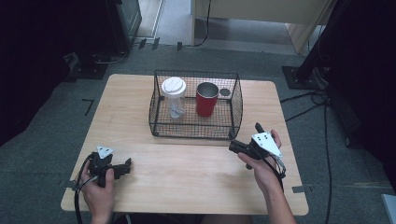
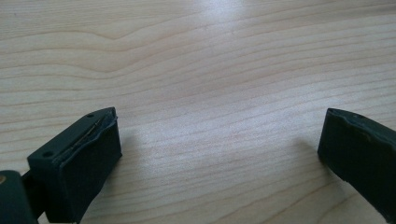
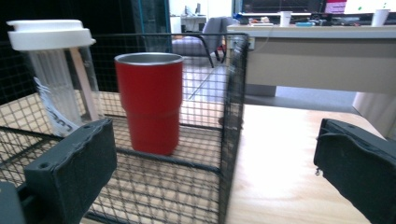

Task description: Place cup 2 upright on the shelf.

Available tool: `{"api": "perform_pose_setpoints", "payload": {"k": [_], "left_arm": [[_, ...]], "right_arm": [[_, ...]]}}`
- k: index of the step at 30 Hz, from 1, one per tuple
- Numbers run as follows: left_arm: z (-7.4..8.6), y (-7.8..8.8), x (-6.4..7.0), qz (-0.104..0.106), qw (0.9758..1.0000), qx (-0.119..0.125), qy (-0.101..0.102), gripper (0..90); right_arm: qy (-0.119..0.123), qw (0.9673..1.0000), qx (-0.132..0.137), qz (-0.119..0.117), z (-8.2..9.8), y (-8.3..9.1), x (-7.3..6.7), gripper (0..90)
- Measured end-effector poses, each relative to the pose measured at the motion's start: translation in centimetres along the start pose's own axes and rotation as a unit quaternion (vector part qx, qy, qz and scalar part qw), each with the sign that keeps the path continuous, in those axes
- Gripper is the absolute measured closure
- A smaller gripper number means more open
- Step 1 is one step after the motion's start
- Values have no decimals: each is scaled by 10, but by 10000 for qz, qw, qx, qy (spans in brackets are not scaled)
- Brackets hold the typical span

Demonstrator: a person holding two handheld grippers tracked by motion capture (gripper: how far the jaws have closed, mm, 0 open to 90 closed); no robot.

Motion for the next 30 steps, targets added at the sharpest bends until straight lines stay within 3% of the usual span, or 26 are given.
{"api": "perform_pose_setpoints", "payload": {"k": [11,23,27,30], "left_arm": [[0,0,0,-2,10000,0,0,0],[0,0,0,-4,10000,-3,-5,0],[0,0,0,-3,10000,-3,-7,0],[0,0,0,-3,10000,-4,-5,0]], "right_arm": [[-11,9992,-256,304,27,27,29,0],[-10,9971,-530,549,55,52,50,0],[246,9945,-809,625,67,64,58,0],[230,9919,-1002,747,75,71,65,0]]}}
Point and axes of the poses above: each handheld gripper's, and its own axes: y roughly backward along the jaws, z roughly out of its underside, x roughly to its right, the point moved 8 cm from there along -y, roughly forward along the jaws, and after that the axes turned 9 degrees about -z, right-handed, at the moved point
